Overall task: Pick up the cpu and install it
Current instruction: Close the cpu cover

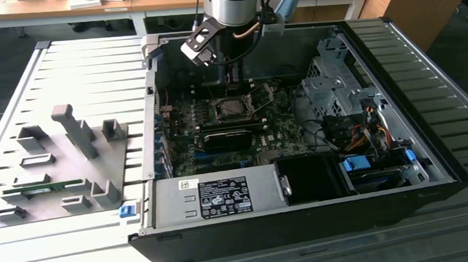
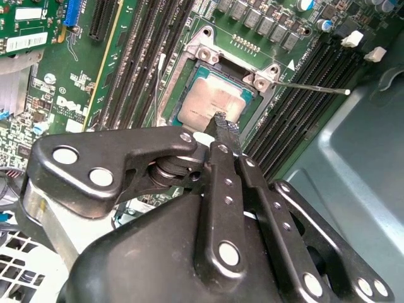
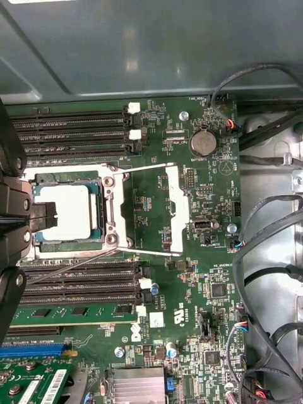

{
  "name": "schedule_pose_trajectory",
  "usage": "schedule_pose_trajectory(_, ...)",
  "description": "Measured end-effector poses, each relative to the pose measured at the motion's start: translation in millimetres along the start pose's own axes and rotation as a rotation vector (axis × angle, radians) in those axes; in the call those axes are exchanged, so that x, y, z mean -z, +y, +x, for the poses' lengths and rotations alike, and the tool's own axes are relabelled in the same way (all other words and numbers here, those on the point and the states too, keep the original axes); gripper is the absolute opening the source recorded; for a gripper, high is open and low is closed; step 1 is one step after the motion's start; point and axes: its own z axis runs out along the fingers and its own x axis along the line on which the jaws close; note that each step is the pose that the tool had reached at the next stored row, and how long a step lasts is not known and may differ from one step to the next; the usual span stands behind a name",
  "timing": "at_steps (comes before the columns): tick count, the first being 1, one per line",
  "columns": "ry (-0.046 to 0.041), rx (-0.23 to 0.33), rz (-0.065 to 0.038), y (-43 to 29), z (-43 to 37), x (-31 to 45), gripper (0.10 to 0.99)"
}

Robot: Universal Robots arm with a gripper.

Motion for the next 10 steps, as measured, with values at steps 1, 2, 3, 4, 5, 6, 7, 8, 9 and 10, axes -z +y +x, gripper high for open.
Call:
schedule_pose_trajectory(1, 0.0001, 0.000, 0.000, 0.0, 0.0, 0.1, 0.106)
schedule_pose_trajectory(2, 0.0001, 0.000, 0.000, 0.0, 0.0, 0.2, 0.106)
schedule_pose_trajectory(3, -0.0002, 0.000, 0.000, 0.0, 0.0, 0.5, 0.106)
schedule_pose_trajectory(4, -0.0001, 0.000, 0.000, 0.0, 0.0, 0.6, 0.106)
schedule_pose_trajectory(5, -0.0002, 0.000, 0.000, 0.0, 0.0, 0.8, 0.106)
schedule_pose_trajectory(6, -0.0003, 0.000, 0.000, 0.0, 0.0, 1.0, 0.106)
schedule_pose_trajectory(7, -0.0003, 0.000, 0.000, 0.0, -0.1, 1.3, 0.106)
schedule_pose_trajectory(8, -0.0003, 0.000, 0.000, 0.0, -0.1, 1.7, 0.106)
schedule_pose_trajectory(9, -0.0002, 0.000, 0.000, 0.0, -0.1, 2.0, 0.106)
schedule_pose_trajectory(10, -0.0002, 0.000, 0.000, 0.0, -0.1, 2.4, 0.106)
